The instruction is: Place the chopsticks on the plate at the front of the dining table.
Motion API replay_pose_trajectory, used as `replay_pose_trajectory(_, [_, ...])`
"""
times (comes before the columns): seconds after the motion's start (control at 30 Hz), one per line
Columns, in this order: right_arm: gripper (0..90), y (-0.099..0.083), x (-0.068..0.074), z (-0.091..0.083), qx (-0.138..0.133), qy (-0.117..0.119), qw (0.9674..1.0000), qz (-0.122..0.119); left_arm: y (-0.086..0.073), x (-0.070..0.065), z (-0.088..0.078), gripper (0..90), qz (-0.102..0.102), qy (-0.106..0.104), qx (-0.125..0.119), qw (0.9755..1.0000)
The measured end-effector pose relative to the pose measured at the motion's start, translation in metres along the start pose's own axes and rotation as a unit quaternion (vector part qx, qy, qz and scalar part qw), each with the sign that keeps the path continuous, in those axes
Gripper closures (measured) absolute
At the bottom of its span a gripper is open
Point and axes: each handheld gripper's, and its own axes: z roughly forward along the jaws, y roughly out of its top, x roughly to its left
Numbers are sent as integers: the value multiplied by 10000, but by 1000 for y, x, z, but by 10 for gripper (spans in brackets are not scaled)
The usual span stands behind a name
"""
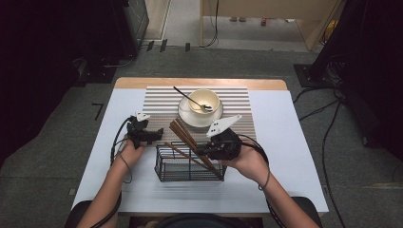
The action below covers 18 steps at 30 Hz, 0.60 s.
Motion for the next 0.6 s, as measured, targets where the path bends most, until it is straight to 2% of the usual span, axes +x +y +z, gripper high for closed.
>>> replay_pose_trajectory(0.27, [852,3,-4,-1,37,105,9999,117,0,0,0,102,-1,-2,1,10000])
replay_pose_trajectory(0.6, [852,11,-6,-8,-89,107,9997,203,0,0,0,102,-2,-2,1,10000])
